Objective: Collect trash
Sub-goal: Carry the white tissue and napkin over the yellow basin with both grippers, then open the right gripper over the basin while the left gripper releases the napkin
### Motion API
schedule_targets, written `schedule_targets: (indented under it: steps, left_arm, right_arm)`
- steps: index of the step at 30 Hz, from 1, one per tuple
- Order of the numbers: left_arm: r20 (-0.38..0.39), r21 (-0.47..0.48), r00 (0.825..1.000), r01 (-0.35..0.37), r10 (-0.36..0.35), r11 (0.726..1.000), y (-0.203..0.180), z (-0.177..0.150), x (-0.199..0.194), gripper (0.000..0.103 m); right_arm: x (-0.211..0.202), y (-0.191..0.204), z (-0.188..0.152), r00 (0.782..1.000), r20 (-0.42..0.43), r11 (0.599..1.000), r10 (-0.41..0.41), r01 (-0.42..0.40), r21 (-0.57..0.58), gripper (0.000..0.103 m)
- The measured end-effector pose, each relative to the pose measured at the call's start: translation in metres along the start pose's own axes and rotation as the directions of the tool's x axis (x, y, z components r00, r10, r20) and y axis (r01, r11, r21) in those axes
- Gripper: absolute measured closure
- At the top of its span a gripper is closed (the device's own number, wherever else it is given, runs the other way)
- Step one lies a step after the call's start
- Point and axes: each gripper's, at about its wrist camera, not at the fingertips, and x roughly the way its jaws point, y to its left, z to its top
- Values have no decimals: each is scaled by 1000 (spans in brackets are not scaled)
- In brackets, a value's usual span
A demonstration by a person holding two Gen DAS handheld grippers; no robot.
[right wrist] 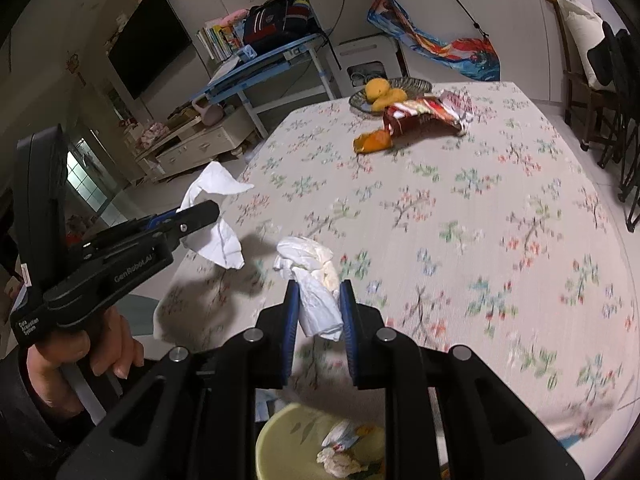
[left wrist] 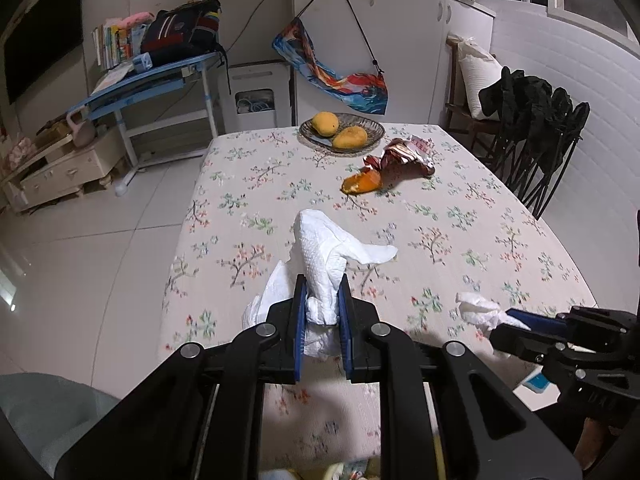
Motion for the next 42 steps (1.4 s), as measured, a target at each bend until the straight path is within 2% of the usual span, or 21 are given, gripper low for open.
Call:
schedule_targets:
  steps: [12, 26, 42]
  left_arm:
    - [-9, -13, 1000, 26, -26, 1000, -3, -36, -24, 89]
    - [-9, -27, 999, 37, -37, 999, -2, -57, -39, 89]
    - [-16, 4, 999, 52, -52, 999, -16, -91, -62, 89]
  right_arm:
    - [-16, 9, -46, 999, -45, 1000, 12, -11, 26, 82]
    - [-12, 28, -94, 987, -160, 1000, 14, -16, -12, 81]
    - [1, 38, -132, 953, -302, 999, -32, 22, -37, 78]
